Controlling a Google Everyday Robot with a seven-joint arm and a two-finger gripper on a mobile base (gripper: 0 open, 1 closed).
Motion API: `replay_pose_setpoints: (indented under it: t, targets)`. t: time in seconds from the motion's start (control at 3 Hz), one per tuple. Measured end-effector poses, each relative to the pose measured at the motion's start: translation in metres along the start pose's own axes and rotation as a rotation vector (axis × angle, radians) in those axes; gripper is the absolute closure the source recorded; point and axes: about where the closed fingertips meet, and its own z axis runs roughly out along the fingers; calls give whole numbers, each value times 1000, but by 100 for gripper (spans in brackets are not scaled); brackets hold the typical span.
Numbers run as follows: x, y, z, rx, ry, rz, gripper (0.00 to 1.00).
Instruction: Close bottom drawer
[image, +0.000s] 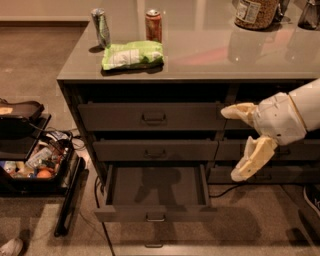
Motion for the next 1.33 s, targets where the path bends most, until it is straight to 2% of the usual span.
replay_pose_setpoints:
  t: [0.33, 0.67, 1.0, 1.33]
  targets:
    - [14, 6, 25, 33, -8, 33, 0]
    - [53, -5, 77, 55, -21, 119, 0]
    - [85, -13, 111, 50, -13, 190, 0]
    - [89, -15, 115, 52, -14, 197, 0]
